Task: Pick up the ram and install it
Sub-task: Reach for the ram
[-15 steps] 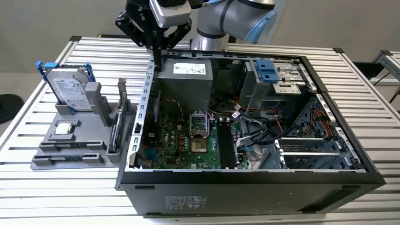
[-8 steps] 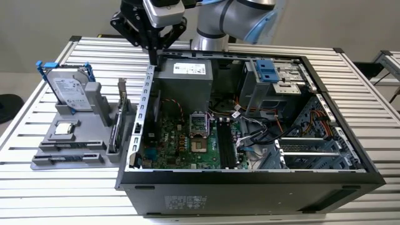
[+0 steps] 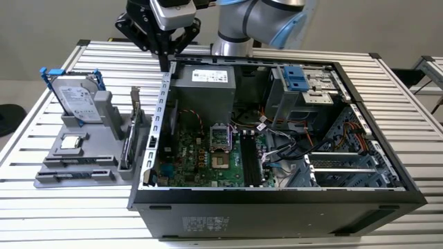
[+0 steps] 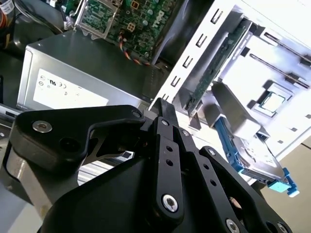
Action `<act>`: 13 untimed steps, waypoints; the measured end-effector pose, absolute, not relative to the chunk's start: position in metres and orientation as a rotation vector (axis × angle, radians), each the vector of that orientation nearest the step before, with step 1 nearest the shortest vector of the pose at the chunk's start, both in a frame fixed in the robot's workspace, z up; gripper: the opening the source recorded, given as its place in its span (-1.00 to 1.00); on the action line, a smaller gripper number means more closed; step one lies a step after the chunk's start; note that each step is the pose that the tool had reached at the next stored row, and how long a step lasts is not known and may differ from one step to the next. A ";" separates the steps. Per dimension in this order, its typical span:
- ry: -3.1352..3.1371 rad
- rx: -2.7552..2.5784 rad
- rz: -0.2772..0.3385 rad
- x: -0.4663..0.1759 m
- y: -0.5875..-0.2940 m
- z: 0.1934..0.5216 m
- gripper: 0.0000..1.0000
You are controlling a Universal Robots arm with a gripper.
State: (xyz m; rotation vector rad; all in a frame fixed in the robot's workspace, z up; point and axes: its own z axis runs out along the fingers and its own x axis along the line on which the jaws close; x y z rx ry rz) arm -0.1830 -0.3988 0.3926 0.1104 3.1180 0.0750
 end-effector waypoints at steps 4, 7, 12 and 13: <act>3.118 0.110 0.075 -0.188 -0.399 0.393 -1.00; 3.118 0.110 0.075 -0.192 -0.399 0.393 -1.00; 3.118 0.110 0.075 -0.198 -0.399 0.393 -1.00; 3.118 0.110 0.075 -0.199 -0.399 0.393 -1.00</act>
